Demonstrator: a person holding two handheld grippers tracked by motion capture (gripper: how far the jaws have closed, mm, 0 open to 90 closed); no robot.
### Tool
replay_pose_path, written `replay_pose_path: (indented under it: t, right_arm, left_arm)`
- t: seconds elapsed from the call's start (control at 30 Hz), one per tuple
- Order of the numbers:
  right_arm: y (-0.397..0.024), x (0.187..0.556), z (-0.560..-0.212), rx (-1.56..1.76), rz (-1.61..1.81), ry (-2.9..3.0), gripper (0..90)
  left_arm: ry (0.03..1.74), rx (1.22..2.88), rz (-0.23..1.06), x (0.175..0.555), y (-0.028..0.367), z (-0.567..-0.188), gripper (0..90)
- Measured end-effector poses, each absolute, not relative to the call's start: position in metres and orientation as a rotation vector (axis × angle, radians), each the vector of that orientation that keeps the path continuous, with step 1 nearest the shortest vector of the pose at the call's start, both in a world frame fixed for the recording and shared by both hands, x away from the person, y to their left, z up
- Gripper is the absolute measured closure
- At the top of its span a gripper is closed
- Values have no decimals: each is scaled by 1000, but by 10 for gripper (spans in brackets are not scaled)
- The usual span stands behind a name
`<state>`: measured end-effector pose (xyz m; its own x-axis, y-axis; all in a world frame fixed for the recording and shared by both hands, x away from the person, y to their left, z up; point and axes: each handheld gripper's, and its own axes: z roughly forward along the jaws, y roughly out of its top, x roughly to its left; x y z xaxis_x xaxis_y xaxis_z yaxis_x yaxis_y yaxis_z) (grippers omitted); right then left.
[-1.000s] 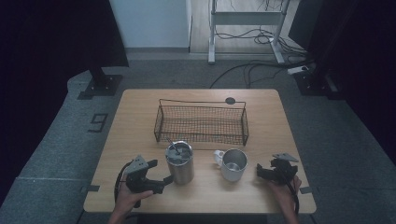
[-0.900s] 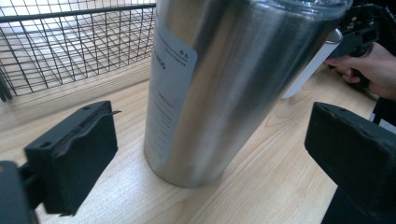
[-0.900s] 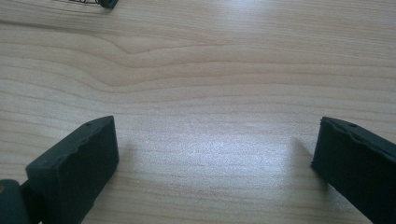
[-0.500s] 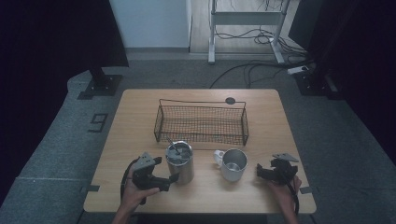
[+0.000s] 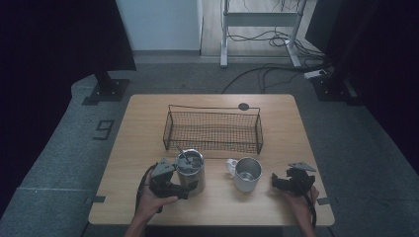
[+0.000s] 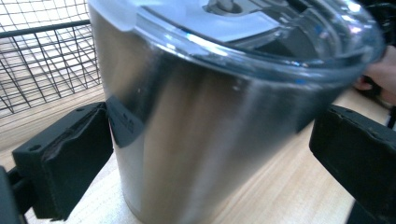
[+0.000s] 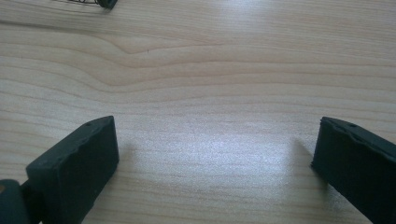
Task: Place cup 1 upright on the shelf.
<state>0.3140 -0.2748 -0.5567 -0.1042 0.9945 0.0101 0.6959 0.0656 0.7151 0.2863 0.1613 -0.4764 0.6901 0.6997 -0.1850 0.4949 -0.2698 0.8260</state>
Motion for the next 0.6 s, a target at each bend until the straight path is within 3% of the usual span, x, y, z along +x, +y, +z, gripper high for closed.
replay_pose_path:
  t: [0.6]
  right_arm:
    - [-275,314,-557,1682,790,1854,0]
  left_arm:
    - [890,1910,353,302,142,-483,0]
